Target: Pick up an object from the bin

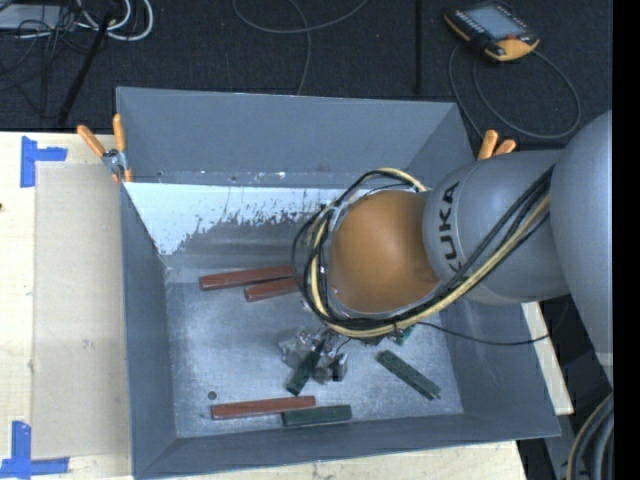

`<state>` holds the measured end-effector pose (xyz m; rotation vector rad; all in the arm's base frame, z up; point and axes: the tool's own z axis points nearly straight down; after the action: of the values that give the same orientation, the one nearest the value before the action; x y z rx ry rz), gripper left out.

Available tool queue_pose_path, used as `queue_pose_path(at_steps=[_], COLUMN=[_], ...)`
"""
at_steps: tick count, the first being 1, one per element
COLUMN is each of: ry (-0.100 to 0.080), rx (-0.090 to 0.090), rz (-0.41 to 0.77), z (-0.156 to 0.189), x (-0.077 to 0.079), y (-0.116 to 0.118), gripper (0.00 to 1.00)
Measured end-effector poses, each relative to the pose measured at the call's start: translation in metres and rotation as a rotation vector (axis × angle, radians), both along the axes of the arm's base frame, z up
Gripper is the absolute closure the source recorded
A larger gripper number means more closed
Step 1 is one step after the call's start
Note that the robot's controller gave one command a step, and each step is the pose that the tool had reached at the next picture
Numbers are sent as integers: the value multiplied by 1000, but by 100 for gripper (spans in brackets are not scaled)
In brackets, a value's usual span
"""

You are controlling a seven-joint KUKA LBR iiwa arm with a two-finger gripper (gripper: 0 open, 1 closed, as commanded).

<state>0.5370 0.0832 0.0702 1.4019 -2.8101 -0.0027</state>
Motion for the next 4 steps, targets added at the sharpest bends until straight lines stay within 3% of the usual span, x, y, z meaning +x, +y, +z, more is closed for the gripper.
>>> queue_pose_path(at_steps=[4], ry=[0], rx=[1], rz=[-3], z=[0], x=[0], y=[0], gripper=[100])
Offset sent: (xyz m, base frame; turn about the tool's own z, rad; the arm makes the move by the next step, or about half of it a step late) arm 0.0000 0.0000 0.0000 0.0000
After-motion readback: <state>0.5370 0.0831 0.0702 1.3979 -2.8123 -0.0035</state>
